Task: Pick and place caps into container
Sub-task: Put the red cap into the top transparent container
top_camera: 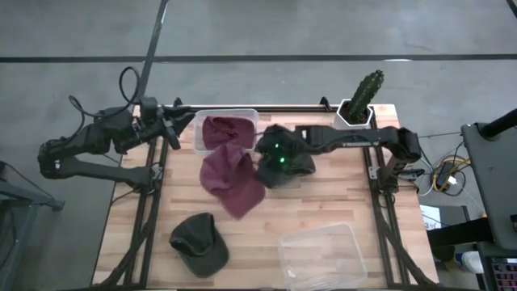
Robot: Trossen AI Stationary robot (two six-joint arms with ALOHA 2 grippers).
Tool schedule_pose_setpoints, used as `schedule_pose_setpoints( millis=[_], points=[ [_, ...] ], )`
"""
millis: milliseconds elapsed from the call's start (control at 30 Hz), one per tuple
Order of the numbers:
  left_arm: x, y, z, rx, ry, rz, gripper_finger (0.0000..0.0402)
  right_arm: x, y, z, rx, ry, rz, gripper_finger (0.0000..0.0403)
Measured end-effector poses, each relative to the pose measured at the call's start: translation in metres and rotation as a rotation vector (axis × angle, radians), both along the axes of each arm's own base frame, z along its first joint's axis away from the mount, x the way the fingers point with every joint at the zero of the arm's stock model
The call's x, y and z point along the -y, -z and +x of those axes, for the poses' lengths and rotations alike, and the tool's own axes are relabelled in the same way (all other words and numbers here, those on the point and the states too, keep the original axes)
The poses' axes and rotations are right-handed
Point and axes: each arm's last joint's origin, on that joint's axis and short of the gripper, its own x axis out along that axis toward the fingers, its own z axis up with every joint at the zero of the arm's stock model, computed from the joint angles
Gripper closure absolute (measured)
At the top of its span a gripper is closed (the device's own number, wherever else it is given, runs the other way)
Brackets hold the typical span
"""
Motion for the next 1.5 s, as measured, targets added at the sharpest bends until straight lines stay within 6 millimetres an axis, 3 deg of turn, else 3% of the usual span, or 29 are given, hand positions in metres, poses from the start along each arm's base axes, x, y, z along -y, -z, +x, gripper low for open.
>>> schedule_pose_setpoints(
  millis=[367,667,900,1067,1400,1500],
  points=[
    [0.001,-0.002,-0.008,0.013,0.001,0.018,0.0257,0.050,-0.032,-0.015,-0.051,0.127,-0.146,0.0390],
    [0.003,-0.004,-0.014,0.032,0.073,0.027,0.0257,0.084,-0.071,-0.012,-0.070,0.060,-0.348,0.0390],
    [0.005,-0.007,-0.027,0.083,0.119,0.016,0.0257,0.107,-0.076,0.005,-0.096,-0.077,-0.488,0.0390],
    [0.006,-0.009,-0.037,0.106,0.119,0.036,0.0257,0.127,-0.058,0.017,-0.091,-0.082,-0.521,0.0390],
    [0.007,-0.011,-0.056,0.162,0.102,0.039,0.0257,0.140,-0.064,0.030,-0.029,-0.044,-0.821,0.0390],
    [0.007,-0.012,-0.057,0.174,0.099,0.038,0.0257,0.142,-0.060,0.031,-0.036,-0.061,-0.835,0.0390]
  ],
)
